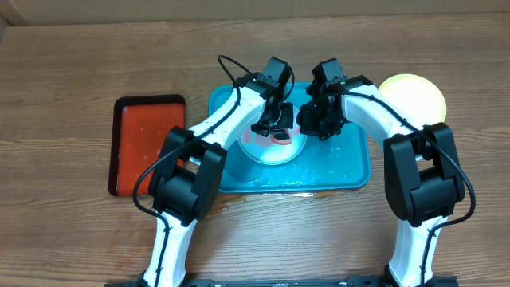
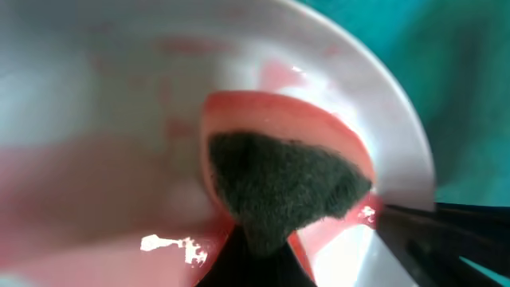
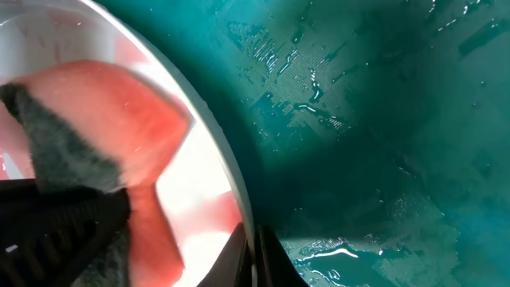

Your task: Clean dirty plates on tray and stack at the side

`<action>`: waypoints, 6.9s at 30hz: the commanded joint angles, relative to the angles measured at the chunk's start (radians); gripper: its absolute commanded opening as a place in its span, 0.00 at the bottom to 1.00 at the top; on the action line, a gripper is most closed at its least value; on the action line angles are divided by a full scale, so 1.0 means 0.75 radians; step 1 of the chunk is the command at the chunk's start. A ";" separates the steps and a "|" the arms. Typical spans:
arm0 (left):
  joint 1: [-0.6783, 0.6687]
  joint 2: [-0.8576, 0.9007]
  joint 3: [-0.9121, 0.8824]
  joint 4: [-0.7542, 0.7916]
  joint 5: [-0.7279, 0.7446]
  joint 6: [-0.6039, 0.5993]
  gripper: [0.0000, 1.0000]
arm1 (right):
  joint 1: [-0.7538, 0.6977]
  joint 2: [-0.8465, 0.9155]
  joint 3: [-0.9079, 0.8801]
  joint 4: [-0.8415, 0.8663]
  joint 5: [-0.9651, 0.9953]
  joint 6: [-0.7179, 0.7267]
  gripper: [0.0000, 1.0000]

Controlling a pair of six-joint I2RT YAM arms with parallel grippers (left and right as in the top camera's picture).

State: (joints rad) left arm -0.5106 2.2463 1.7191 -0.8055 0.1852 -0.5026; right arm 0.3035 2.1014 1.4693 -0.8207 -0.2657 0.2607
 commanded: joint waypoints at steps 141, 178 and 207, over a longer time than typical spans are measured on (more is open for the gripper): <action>0.855 -0.141 0.343 -0.720 -0.359 0.117 1.00 | -1.061 -0.378 0.244 -0.372 -0.100 -0.272 1.00; 0.855 -0.140 0.343 -0.719 -0.359 0.117 1.00 | -0.531 -1.329 -0.174 -0.697 -0.249 -0.277 1.00; 0.855 -0.140 0.343 -0.720 -0.359 0.117 1.00 | -0.404 -2.707 -1.827 1.025 -0.030 -0.103 1.00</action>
State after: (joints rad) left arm 0.1375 2.1597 1.9701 -1.3460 -0.0856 -0.4156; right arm -0.0170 0.1081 0.1295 -0.0826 -0.3435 0.1722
